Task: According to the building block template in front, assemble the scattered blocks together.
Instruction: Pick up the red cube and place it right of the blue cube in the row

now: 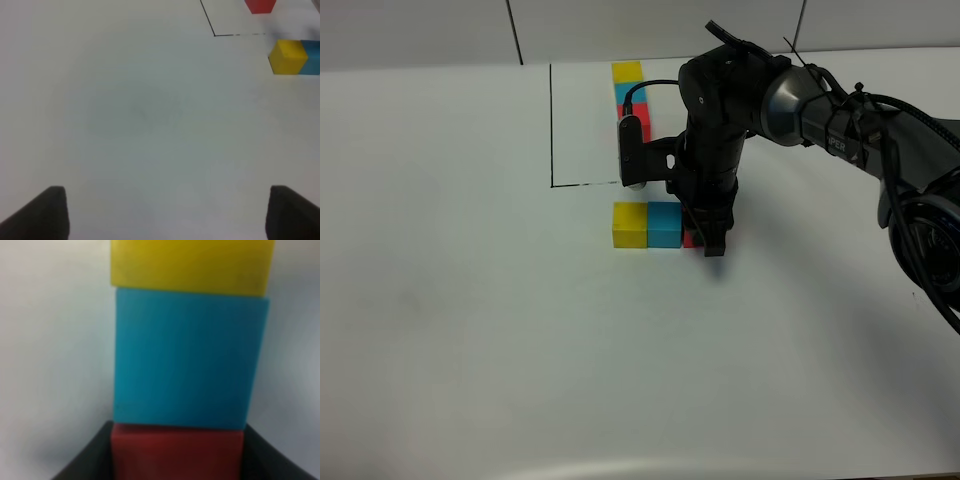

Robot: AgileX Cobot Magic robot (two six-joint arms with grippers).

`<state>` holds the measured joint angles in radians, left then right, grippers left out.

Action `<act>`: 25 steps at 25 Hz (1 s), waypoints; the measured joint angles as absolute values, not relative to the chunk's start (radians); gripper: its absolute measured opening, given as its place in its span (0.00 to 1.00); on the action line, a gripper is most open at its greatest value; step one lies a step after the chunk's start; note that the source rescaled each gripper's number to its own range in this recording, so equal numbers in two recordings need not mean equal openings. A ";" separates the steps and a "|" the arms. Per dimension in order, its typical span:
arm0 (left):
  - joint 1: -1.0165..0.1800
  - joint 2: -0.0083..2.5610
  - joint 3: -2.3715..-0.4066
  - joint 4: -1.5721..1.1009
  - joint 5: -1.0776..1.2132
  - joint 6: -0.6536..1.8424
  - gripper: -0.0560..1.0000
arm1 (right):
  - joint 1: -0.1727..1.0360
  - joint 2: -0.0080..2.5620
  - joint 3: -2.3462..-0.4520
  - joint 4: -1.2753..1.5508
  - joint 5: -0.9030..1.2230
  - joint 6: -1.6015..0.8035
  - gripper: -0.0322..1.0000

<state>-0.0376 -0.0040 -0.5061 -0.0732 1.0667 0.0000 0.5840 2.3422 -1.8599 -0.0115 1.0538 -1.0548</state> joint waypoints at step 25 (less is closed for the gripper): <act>-0.038 -0.004 -0.506 -0.073 1.067 0.000 0.83 | 0.501 1.954 -1.596 -0.043 1.070 -0.595 0.71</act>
